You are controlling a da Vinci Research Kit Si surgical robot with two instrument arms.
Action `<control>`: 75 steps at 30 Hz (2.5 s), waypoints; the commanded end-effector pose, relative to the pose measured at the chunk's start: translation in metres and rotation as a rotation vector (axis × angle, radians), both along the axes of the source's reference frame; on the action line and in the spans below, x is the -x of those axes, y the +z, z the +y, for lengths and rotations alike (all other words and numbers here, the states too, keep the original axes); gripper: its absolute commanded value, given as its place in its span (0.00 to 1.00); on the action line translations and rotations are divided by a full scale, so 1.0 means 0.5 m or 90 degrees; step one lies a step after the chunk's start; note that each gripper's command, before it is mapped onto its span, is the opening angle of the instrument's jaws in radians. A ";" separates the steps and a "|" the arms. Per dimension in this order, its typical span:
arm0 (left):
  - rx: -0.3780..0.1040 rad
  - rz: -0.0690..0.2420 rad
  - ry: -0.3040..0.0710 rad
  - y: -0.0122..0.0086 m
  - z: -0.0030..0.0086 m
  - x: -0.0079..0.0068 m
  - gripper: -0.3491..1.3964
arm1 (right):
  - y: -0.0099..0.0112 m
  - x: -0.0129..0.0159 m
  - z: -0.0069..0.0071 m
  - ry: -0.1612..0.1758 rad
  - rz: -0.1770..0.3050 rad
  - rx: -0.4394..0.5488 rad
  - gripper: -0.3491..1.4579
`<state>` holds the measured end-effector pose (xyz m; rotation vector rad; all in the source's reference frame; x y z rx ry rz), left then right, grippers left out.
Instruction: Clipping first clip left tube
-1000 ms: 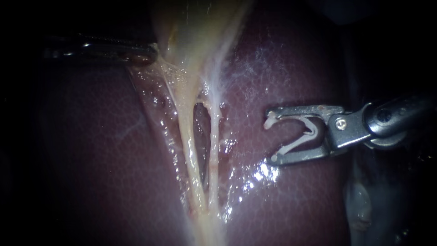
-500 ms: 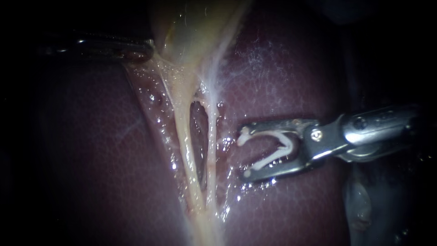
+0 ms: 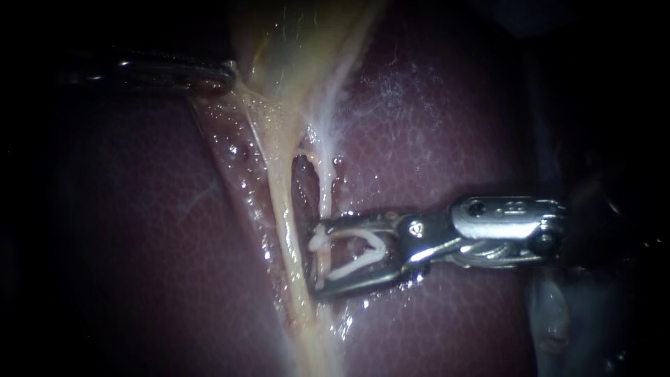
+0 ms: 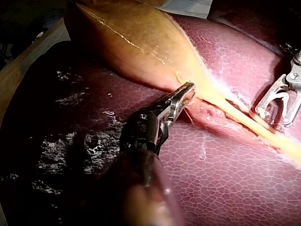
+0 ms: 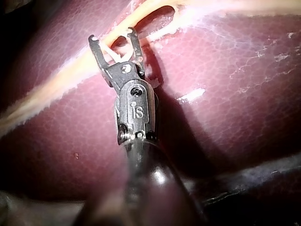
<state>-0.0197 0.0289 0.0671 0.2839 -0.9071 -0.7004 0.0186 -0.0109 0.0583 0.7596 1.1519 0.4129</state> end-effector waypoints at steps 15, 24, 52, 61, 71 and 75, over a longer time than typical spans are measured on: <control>0.000 0.000 0.000 0.0000 0.0000 0.0000 0.00 | 0.0072 0.0002 -0.0005 -0.009 -0.003 -0.038 0.47; 0.000 0.000 0.000 0.0000 0.0001 0.0001 0.00 | 0.0097 -0.0008 -0.0009 -0.022 0.003 -0.044 0.47; 0.000 0.000 0.000 0.0001 0.0001 0.0003 0.00 | 0.0079 -0.0098 -0.0023 -0.028 0.121 -0.127 0.46; 0.000 0.000 -0.001 0.0001 0.0001 0.0003 0.00 | 0.0058 -0.0126 -0.0023 -0.025 0.150 -0.156 0.46; 0.000 0.000 0.000 0.0001 0.0001 0.0003 0.00 | -0.0023 -0.0139 -0.0026 -0.034 0.183 -0.189 0.46; 0.000 0.000 0.000 0.0001 0.0001 0.0003 0.00 | -0.0027 -0.0139 -0.0028 -0.035 0.183 -0.189 0.45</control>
